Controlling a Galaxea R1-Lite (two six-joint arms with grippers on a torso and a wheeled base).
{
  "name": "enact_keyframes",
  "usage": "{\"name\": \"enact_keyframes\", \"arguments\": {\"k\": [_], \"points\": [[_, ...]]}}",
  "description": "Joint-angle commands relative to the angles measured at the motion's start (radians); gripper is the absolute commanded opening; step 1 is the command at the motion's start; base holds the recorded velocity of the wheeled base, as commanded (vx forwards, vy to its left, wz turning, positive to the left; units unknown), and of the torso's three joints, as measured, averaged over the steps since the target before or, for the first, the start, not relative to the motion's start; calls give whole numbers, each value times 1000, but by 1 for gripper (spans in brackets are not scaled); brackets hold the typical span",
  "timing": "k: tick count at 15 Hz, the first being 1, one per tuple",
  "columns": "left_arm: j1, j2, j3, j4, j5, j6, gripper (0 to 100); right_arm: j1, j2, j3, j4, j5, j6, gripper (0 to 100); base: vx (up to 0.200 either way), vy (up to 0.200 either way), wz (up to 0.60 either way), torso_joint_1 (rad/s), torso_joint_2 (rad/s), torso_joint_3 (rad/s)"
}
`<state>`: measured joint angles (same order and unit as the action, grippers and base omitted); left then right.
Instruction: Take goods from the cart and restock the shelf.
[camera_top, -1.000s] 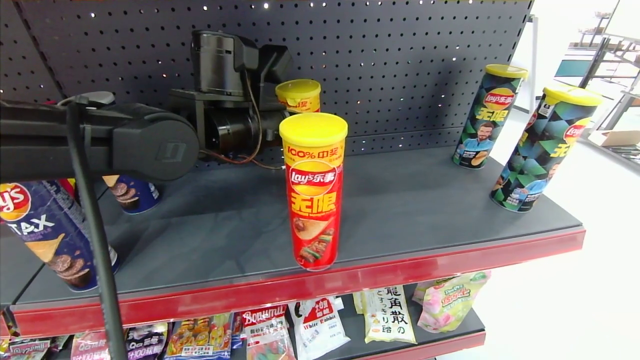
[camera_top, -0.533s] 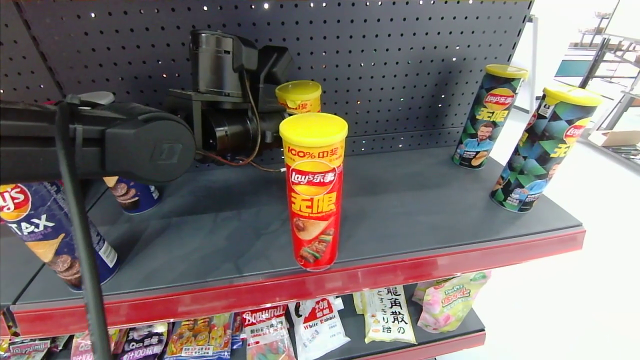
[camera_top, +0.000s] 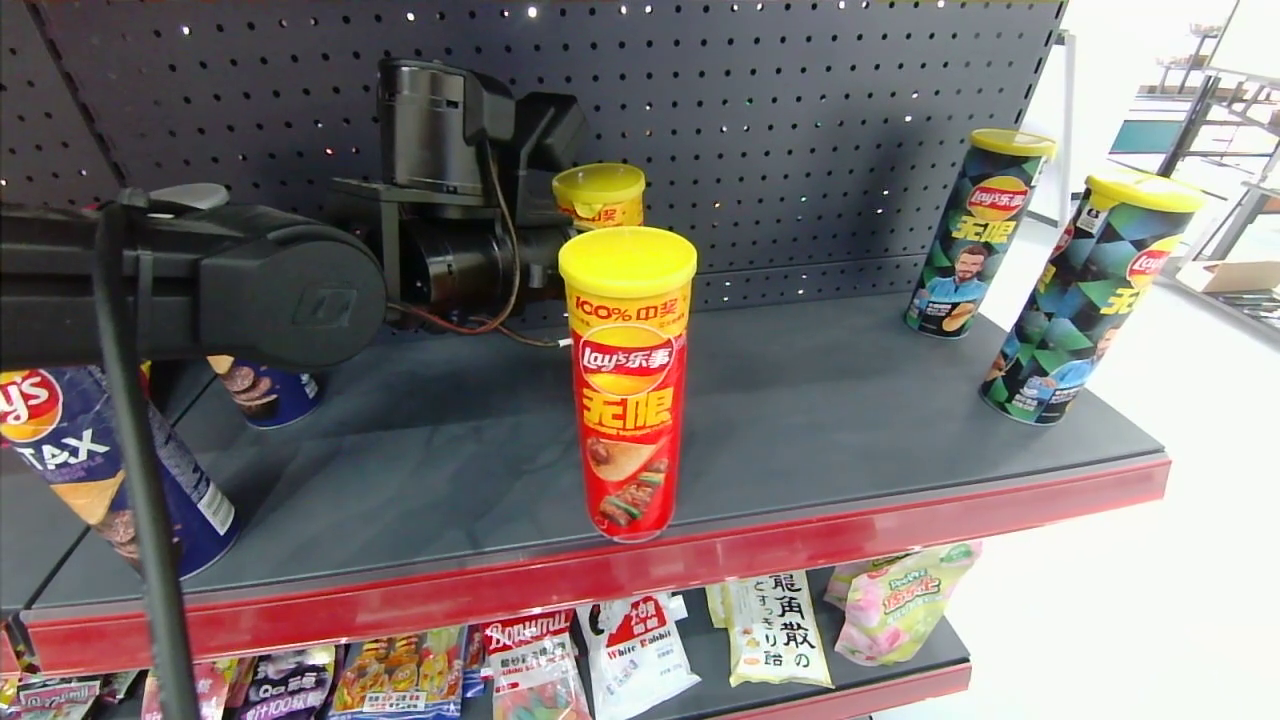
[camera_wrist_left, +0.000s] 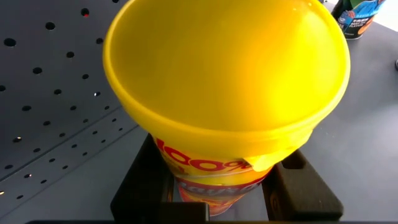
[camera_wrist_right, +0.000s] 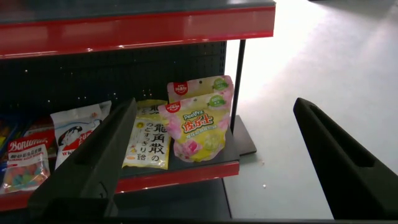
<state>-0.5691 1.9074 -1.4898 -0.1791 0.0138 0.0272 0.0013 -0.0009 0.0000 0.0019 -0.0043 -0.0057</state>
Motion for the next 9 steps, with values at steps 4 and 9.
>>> {"name": "enact_keyframes", "arguments": {"k": [4, 9], "points": [[2, -2, 2, -2, 2, 0, 0, 0, 1, 0, 0, 0, 0, 100, 0, 0, 0, 0, 0, 0], [5, -2, 0, -6, 2, 0, 100, 0, 1, 0, 0, 0, 0, 100, 0, 0, 0, 0, 0, 0]]}}
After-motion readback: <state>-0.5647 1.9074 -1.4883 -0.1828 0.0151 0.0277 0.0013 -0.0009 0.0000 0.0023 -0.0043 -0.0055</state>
